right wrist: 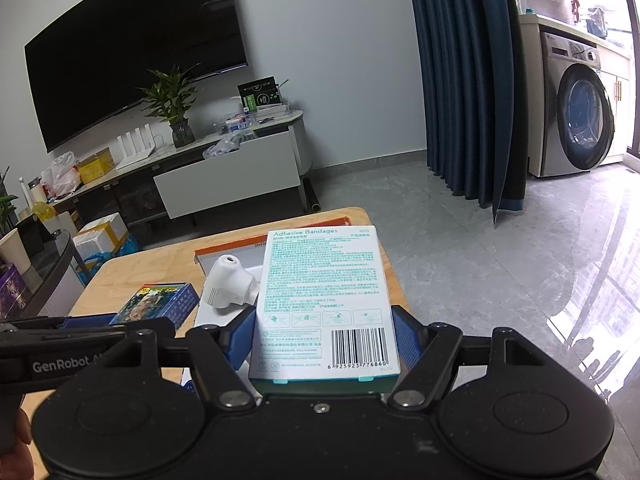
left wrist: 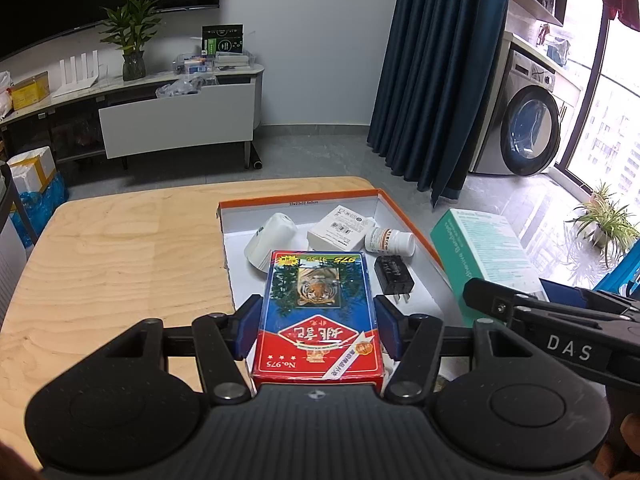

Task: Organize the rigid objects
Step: 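Carry the bandage box and red box over the white box with both grippers, then lower and open both grippers to drop the two boxes into the white box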

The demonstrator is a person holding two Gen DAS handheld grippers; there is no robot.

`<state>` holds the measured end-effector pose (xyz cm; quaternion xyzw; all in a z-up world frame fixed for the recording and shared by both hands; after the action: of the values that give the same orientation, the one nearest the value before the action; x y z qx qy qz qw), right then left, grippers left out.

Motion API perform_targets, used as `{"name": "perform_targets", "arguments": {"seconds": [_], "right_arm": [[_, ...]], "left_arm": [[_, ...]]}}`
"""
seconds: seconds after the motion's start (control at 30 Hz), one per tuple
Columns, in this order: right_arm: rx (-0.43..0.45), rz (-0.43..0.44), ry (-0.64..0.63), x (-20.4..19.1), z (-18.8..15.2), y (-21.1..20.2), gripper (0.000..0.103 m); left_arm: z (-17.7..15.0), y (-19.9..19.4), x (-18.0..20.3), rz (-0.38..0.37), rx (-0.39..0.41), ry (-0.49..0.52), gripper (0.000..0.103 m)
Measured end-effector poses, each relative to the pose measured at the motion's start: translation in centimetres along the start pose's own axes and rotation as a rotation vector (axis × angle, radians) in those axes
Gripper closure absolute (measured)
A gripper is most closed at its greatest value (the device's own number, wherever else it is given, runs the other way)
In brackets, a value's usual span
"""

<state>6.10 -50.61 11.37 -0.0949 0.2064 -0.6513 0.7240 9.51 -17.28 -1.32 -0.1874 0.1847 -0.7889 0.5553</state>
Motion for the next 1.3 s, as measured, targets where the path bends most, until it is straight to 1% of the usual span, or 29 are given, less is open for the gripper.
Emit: {"name": "perform_targets", "arguments": {"seconds": [0.67,0.7,0.73,0.77,0.8,0.9,1.03,1.07,1.2,1.3], "right_arm": [[-0.057,0.007,-0.035,-0.8,-0.5,3.7,0.019],[-0.059,0.005,-0.037,-0.8,-0.5,3.9,0.022],[-0.06,0.005,-0.038,-0.8,-0.5,4.1,0.035],[-0.066,0.0,-0.043,-0.6,-0.6,4.3,0.051],[-0.072,-0.004,-0.045,-0.5,-0.6,4.6,0.052],[-0.081,0.009,-0.025,-0.2,-0.7,5.1,0.052],[-0.043,-0.003,-0.013,0.2,-0.2,4.4,0.051],[-0.036,-0.008,-0.009,0.4,0.0,4.2,0.05],[-0.003,-0.027,0.0,1.0,0.6,3.0,0.036],[0.019,-0.033,-0.001,1.3,1.0,1.9,0.035]], "left_arm": [[-0.6,1.3,-0.2,-0.014,-0.03,-0.012,0.043],[-0.6,1.4,-0.2,-0.015,-0.031,-0.012,0.043],[-0.6,1.4,-0.2,-0.014,-0.033,-0.011,0.043],[-0.7,1.6,-0.2,-0.014,-0.035,-0.012,0.043],[-0.7,1.7,-0.2,-0.015,-0.036,-0.013,0.043],[-0.7,1.9,-0.3,-0.015,-0.038,-0.01,0.043],[-0.5,2.4,-0.2,-0.02,-0.038,-0.008,0.043],[-0.3,2.6,-0.1,-0.023,-0.035,-0.007,0.043],[0.3,3.6,0.5,-0.034,-0.029,0.005,0.043],[1.0,4.7,1.0,-0.05,-0.032,0.009,0.043]]}}
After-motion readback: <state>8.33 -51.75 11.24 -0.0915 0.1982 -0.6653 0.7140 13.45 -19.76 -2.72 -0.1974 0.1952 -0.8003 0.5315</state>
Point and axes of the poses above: each gripper's, at about its wrist camera, not at the fingertips, and y roughly the way its jaws point, x to its right, z to its top, the point moved 7 cm from there along y, roughly the way its jaws point, and after that the axes turned 9 degrees about x, right-handed, at the moved point
